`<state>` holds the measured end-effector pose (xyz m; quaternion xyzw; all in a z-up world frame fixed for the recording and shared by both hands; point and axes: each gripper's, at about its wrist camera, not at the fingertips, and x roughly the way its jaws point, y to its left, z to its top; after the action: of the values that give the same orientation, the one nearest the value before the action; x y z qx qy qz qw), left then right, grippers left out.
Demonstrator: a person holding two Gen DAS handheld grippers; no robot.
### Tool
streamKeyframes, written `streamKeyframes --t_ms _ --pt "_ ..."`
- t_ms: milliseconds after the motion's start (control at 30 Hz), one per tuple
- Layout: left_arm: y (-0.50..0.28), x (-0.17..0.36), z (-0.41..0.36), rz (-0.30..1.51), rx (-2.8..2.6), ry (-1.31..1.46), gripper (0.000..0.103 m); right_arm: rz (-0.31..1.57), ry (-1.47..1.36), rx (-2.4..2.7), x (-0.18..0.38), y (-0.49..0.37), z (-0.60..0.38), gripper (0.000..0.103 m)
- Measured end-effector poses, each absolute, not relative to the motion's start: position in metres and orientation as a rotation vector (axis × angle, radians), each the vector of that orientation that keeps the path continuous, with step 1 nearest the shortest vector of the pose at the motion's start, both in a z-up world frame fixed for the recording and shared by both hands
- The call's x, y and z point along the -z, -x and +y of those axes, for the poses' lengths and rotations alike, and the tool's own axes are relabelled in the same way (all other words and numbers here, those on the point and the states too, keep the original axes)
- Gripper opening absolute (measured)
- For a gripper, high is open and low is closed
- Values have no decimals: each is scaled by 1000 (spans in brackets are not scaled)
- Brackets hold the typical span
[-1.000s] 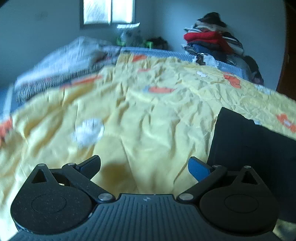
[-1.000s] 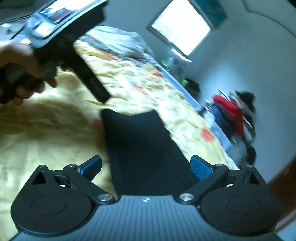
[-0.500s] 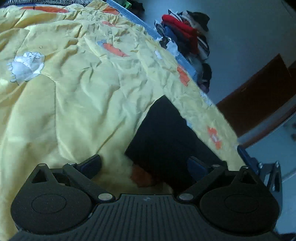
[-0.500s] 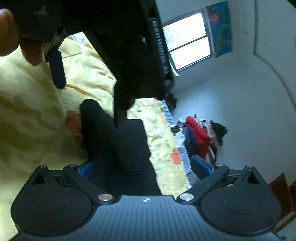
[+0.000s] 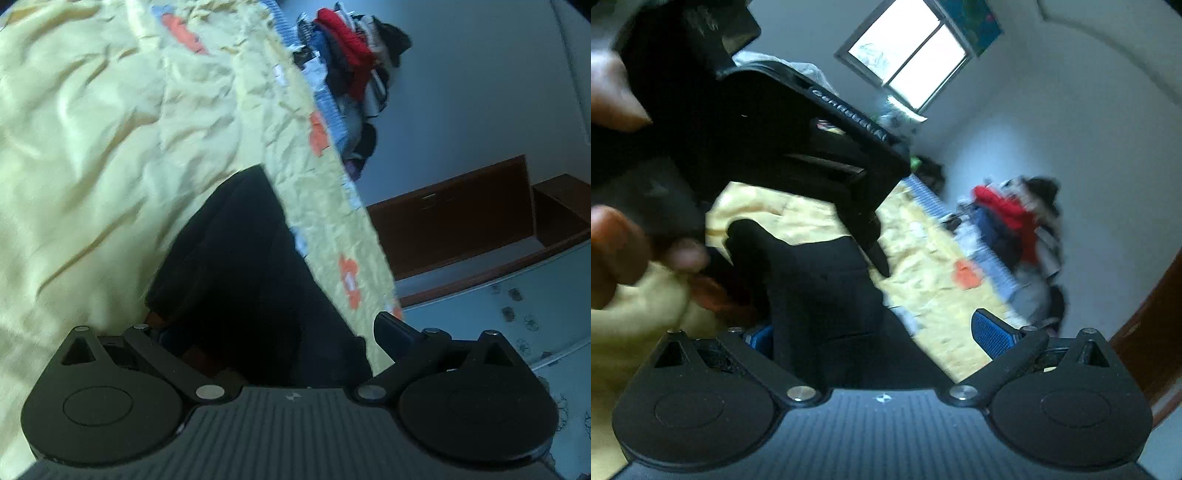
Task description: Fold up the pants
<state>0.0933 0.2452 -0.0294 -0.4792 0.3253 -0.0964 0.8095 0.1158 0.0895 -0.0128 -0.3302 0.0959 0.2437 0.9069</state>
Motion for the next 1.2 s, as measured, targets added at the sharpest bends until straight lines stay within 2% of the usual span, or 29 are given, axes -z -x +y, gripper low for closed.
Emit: streamKeyframes --t_ms 267,300,333,367,433,467,533,600,667,700,767,933,1100,1200 --pt "-110 18 236 749 224 765 99 227 794 -620 27 -96 118 103" --pt "-112 19 237 749 204 752 96 231 807 -618 30 -98 121 98" --pt "-114 21 239 752 184 740 93 236 808 -620 32 -101 123 84" --pt "-116 22 241 744 177 727 88 244 799 -614 33 -105 123 76" --pt "-121 23 243 738 202 732 90 288 761 -642 32 -116 120 35" --pt "-123 24 244 740 207 747 90 344 686 -686 29 -122 115 33" --pt "-124 25 243 735 196 740 86 389 600 -712 27 -127 108 33" --pt "-126 23 239 736 151 687 59 386 578 -724 26 -124 103 34" --pt "-127 23 238 753 111 651 36 425 530 -778 21 -123 95 37" --pt "-125 23 240 751 116 659 27 435 489 -816 17 -122 88 37" --pt "-120 22 244 723 123 680 20 465 356 -870 6 -122 67 37" --pt "-101 -1 217 627 68 539 15 529 -12 -816 -7 -149 12 37" --pt "-78 -33 176 529 115 449 14 567 -62 -699 0 -161 5 40" --pt "-72 -41 151 518 149 417 14 607 -264 -736 8 -165 -10 40"
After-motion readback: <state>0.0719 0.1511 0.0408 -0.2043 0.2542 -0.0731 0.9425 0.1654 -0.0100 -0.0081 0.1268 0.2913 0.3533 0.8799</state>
